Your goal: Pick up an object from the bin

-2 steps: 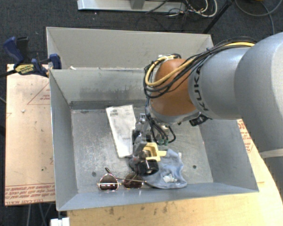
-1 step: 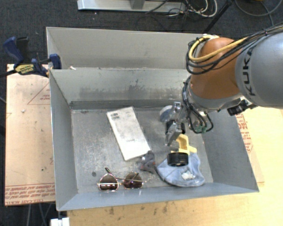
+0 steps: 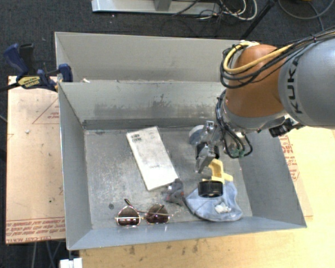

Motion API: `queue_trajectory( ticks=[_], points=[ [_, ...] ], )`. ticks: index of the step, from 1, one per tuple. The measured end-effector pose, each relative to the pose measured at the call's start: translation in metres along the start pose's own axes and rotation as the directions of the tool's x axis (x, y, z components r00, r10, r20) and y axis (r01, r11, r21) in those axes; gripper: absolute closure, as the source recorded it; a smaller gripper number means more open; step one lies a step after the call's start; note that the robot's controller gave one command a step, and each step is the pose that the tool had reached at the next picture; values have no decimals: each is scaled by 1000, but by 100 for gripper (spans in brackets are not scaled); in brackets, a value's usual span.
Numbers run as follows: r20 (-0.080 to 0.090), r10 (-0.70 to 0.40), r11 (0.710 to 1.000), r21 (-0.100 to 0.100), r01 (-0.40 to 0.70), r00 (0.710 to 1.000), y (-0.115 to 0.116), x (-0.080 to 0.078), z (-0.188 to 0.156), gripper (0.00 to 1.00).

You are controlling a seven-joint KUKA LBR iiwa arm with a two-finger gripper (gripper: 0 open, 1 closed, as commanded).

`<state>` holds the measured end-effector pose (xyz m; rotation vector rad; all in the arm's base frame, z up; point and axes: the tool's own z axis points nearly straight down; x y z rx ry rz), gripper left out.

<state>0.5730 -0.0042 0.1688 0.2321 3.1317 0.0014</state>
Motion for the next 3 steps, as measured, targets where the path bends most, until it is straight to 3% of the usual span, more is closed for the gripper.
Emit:
queue_trajectory(
  ticks=[1,3],
  points=[
    [-6,-81,997,0,81,997,-2,-1,-25,100],
    [-3,-119,993,0,119,993,14,27,-144,100]
  ],
)
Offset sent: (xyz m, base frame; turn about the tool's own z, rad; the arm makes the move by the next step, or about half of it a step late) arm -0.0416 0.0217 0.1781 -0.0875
